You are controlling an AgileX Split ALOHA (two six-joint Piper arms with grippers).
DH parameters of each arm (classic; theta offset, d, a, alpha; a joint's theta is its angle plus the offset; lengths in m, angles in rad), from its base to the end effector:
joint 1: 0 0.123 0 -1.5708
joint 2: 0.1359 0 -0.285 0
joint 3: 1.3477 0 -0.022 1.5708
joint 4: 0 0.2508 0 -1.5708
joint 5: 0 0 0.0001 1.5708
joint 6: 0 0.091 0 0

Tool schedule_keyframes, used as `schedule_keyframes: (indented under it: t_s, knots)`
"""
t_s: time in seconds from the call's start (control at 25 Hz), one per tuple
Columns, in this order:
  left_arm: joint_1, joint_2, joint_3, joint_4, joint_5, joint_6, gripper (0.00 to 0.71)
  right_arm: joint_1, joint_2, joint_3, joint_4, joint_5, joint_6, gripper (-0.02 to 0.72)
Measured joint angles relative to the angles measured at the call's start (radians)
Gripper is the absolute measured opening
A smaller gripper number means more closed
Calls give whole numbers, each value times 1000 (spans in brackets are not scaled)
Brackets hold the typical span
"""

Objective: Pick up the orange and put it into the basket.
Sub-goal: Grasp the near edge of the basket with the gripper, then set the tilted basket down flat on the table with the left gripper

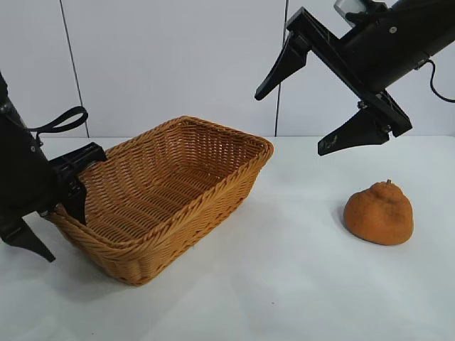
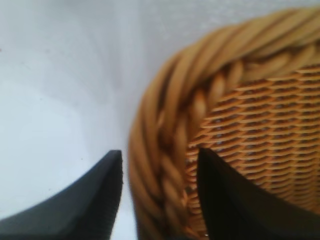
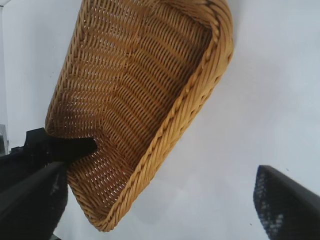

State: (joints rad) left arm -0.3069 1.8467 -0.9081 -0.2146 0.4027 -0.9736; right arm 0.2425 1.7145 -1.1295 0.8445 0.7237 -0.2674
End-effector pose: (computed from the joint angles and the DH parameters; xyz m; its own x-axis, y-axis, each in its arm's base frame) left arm 0.3073 -0.1054 0.1241 -0.6520 -0.7565 -0.0513 -0.7054 0.6300 -0.3249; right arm 0.3292 0.1279 0.2288 -0.9464 0.1418 -0.2903 -0.0653 0.7962 0.6016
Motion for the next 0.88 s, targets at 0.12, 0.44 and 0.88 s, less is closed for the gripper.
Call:
schedule_keyframes:
  t_s: [0.12,0.44,0.88]
  knots:
    - [0,0,0,-3,-1,0,269,0,0,0,0,-1,0,694]
    - [2,0,-7,-18,6,4,90,0,0,0,0,-2,0,694]
    - [17,28,-244,-28,209,260,90,0,0,0,0,0,0,694]
